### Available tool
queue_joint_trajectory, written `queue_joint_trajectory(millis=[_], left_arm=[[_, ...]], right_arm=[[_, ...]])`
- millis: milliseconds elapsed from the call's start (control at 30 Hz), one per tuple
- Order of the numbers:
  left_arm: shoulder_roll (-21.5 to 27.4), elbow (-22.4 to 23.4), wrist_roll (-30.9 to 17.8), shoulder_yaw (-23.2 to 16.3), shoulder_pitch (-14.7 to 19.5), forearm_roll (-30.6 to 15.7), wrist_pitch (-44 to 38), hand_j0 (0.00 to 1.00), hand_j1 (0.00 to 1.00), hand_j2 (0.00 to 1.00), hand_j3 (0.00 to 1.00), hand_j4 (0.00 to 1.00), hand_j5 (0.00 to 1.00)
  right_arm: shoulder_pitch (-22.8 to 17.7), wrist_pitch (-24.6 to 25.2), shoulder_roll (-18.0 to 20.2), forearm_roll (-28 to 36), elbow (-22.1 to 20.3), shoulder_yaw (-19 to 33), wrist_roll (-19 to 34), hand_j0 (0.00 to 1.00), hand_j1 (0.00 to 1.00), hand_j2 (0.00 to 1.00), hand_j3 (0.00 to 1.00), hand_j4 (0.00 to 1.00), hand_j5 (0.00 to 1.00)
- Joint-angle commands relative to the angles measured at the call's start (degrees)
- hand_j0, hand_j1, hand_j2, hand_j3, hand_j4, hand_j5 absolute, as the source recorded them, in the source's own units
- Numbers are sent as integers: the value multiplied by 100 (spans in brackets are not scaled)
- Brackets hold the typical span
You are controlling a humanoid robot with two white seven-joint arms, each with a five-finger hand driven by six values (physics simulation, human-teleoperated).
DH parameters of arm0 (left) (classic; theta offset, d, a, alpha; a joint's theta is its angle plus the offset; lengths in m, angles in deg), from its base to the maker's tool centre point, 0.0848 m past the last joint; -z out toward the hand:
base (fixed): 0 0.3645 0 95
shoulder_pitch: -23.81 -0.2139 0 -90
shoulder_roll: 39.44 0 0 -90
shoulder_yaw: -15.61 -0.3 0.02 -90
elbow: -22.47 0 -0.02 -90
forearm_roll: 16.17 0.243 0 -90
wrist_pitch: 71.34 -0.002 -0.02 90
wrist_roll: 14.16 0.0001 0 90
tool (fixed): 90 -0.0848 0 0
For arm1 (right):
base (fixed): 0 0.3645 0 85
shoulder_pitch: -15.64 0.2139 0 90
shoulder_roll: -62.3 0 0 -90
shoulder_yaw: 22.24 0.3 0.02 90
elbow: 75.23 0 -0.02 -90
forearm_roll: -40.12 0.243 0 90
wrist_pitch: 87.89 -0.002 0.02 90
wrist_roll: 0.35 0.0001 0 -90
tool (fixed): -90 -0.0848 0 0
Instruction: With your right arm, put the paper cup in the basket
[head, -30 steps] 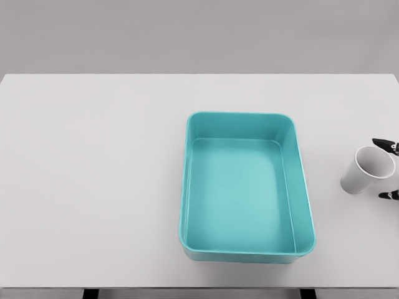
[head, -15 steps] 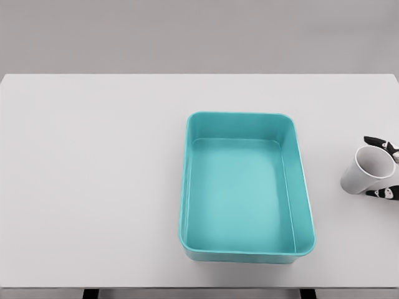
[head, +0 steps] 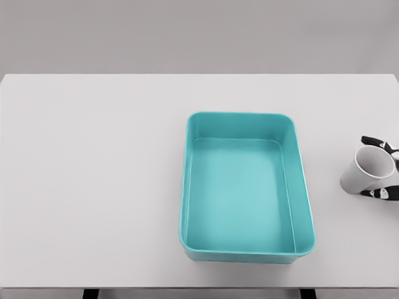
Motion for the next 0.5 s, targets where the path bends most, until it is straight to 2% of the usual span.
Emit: queue_joint_trajectory(millis=[0,467], left_arm=[[0,0,-1,0,0,-4,0,100,100,100,100,100,100],[0,0,-1,0,0,5,0,100,100,100,100,100,100]], right_arm=[[0,4,2,61,-33,-30,-2,100,100,100,100,100,100],[149,4,-51,44,-95,-205,-2,99,99,99,99,99,99]])
